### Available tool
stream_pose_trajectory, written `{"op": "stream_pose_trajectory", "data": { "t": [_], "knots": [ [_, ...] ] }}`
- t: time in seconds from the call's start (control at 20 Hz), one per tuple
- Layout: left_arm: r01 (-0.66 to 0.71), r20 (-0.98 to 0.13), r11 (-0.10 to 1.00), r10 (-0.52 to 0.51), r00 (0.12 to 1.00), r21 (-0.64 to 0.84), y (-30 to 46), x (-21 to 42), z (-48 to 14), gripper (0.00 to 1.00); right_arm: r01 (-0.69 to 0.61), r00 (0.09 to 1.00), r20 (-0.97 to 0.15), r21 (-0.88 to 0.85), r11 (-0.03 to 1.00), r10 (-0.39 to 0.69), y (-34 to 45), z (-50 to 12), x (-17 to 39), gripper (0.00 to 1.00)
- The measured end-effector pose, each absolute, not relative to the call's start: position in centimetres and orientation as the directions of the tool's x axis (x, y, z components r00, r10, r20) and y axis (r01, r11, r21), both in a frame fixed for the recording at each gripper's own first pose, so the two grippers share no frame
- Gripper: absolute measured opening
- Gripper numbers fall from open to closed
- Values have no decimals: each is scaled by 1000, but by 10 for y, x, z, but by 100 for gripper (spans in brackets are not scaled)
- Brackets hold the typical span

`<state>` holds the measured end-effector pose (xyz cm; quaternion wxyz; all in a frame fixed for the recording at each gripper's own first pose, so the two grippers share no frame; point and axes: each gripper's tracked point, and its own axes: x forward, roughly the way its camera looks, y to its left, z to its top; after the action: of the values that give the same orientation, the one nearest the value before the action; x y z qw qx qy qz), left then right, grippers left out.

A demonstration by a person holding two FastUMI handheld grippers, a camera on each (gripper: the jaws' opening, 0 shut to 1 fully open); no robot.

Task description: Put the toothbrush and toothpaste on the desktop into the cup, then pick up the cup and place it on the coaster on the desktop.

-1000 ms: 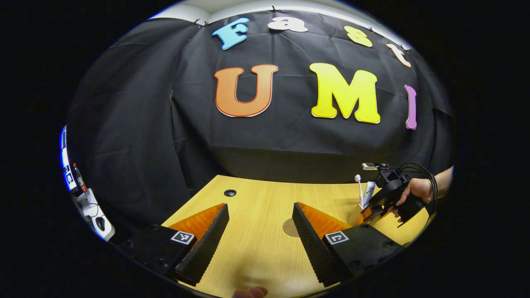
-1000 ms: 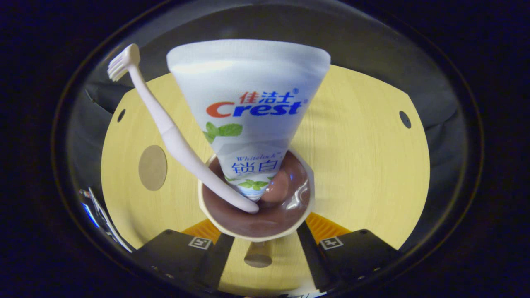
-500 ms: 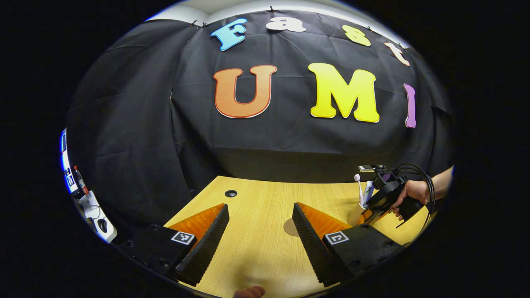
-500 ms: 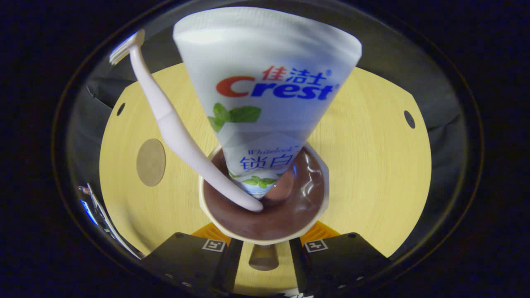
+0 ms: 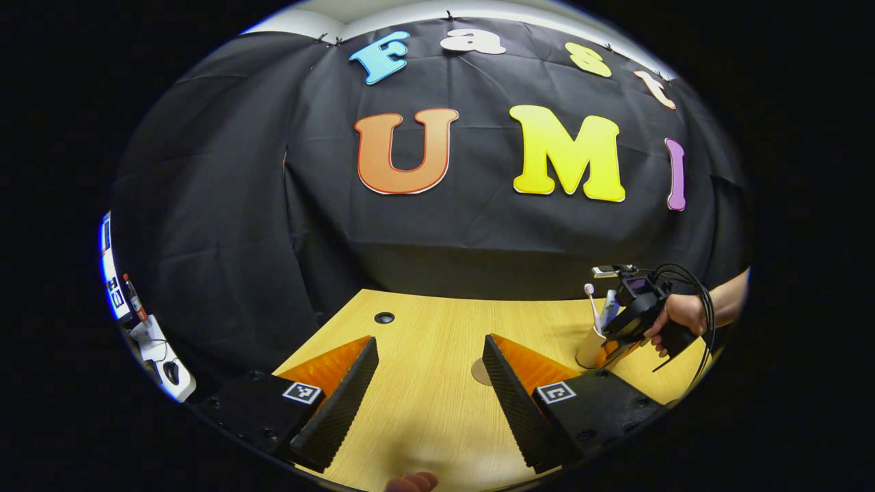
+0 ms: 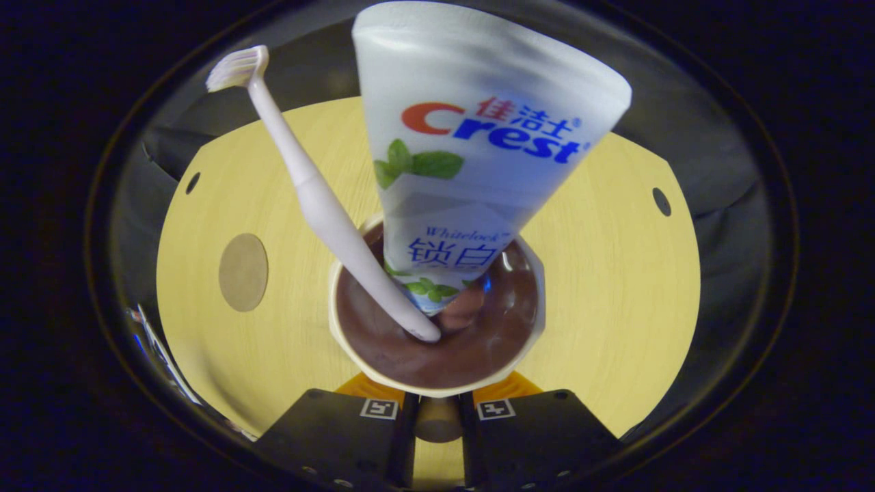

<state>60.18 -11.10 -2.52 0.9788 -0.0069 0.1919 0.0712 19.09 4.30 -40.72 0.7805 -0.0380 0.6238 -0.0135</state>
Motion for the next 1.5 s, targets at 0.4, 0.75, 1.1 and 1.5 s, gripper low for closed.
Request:
{"op": "stream_pose_trajectory", "data": {
  "t": [0.4,0.75,1.1,1.5],
  "knots": [
    [-174,-363,985,167,917,13,-76,579,-20,98,-76,256,-967,-43,996,-22,106,-388,199,26],
    [-214,-347,977,209,914,24,-41,557,-11,98,-144,233,-972,-2,990,32,190,-392,200,27],
    [-270,-360,963,251,899,-3,-15,543,-15,98,-190,195,-980,5,982,43,238,-410,200,26],
    [-317,-382,948,289,878,-11,6,538,-25,100,-219,172,-985,-50,974,-12,242,-413,199,26]
  ]
}}
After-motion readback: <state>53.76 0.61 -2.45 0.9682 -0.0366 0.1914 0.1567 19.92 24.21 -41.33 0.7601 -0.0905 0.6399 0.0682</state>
